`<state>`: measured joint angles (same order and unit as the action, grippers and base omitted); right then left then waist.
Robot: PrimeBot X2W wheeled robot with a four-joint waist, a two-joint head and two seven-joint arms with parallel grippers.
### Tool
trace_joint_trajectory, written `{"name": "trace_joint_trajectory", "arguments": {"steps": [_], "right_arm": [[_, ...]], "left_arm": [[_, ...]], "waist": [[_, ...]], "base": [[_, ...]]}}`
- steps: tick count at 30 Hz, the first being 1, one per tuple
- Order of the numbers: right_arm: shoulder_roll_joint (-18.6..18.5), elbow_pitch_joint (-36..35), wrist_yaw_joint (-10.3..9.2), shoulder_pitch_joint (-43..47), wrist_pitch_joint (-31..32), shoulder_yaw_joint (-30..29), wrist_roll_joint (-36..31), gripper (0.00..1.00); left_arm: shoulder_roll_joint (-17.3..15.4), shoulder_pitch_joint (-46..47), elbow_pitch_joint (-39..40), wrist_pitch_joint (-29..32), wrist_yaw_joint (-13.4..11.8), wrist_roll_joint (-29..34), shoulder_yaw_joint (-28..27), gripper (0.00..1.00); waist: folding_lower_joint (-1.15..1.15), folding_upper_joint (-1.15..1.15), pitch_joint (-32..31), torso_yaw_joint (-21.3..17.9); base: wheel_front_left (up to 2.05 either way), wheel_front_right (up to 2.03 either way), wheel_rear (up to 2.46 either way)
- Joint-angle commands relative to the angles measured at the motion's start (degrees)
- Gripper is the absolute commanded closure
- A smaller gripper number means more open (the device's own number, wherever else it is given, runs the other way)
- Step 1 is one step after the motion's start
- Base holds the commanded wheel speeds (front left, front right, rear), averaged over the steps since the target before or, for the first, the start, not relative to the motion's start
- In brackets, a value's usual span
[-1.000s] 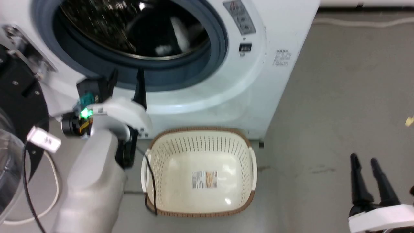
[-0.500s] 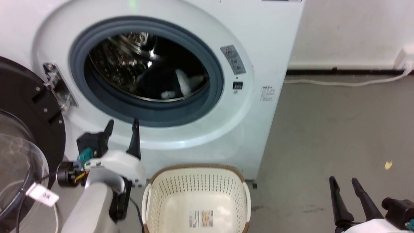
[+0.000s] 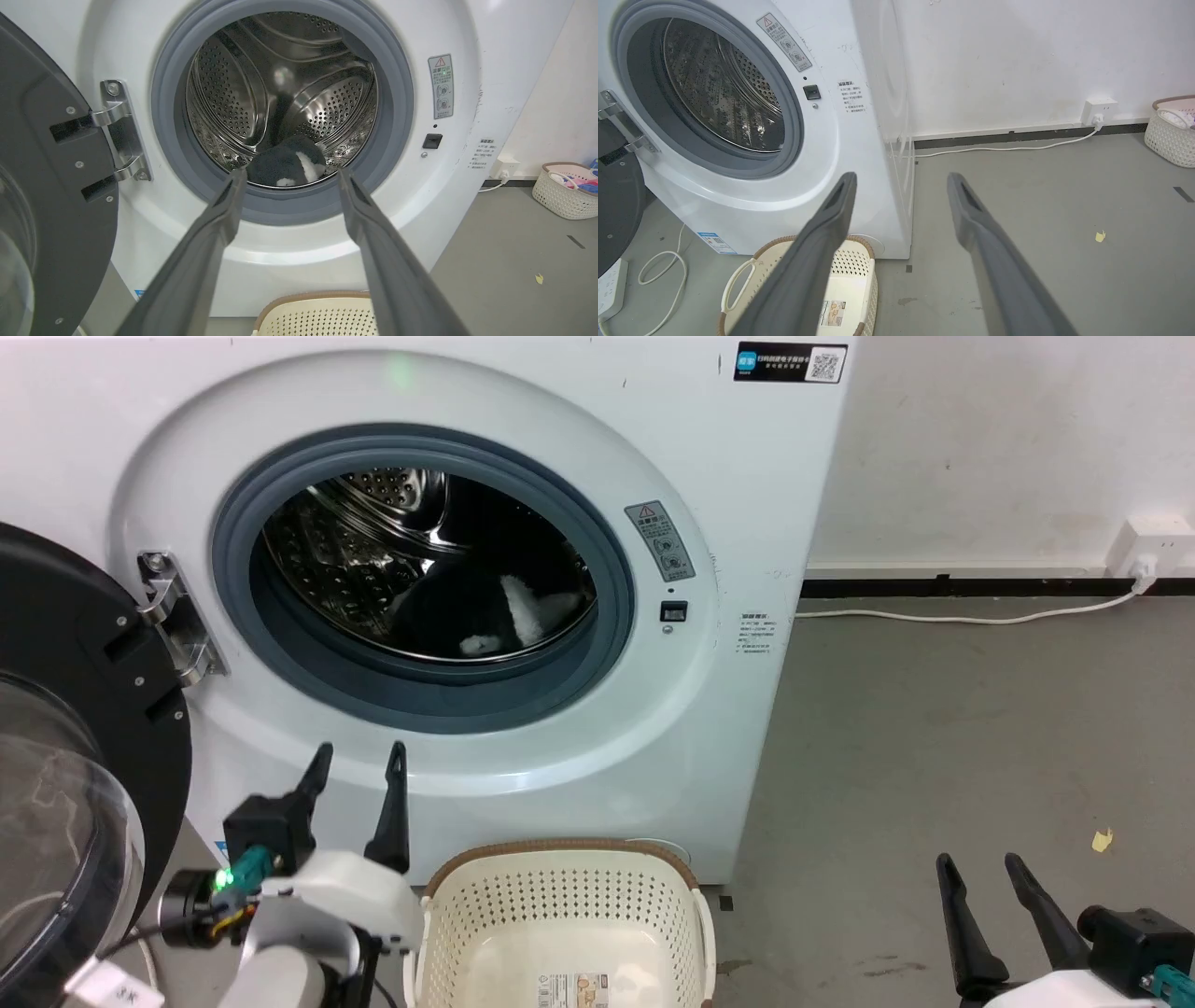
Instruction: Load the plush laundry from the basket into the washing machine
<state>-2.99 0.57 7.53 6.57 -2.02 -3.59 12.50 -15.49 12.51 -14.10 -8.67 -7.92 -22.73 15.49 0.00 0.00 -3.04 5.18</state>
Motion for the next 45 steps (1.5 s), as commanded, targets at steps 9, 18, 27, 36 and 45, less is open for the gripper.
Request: {"name": "trace_joint_trajectory", "arguments": {"steps": [9, 18, 27, 36, 45], "right_arm": [[0.11, 0.11, -0.04, 1.86, -0.43, 0.43, -0.25, 0.00], [0.11, 0.58, -0.04, 2.23, -0.73, 0.95, 0.21, 0.00], [0.11, 0.96, -0.04, 2.13, -0.80, 1.55, 0.51, 0.00], [0.12, 1.21, -0.04, 2.05, -0.71, 1.70, 0.41, 0.00], [0.12, 1.12, -0.04, 2.00, -0.63, 1.69, 0.29, 0.00]], "left_arm": [[-0.24, -6.79, 2.99, -2.13, -1.41, -1.13, -0.91, 0.00], [-0.40, -10.43, 5.82, -3.01, -2.23, -1.10, -0.62, 0.00], [-0.43, -12.90, 6.93, -1.66, -1.98, -1.20, 1.27, 0.00], [-0.38, -13.20, 7.28, -0.39, -2.58, -1.86, 1.52, 0.00], [-0.23, -13.61, 7.72, -0.90, -3.45, -2.26, 1.28, 0.00]], "waist": [[0.00, 0.00, -0.42, -0.70], [0.00, 0.00, -0.38, -0.63], [0.00, 0.00, -0.28, -0.69], [0.00, 0.00, -0.22, -0.72], [0.00, 0.00, -0.10, -0.58]], "base": [[0.00, 0.00, 0.00], [0.00, 0.00, 0.00], [0.00, 0.00, 0.00], [0.00, 0.00, 0.00], [0.00, 0.00, 0.00]]}}
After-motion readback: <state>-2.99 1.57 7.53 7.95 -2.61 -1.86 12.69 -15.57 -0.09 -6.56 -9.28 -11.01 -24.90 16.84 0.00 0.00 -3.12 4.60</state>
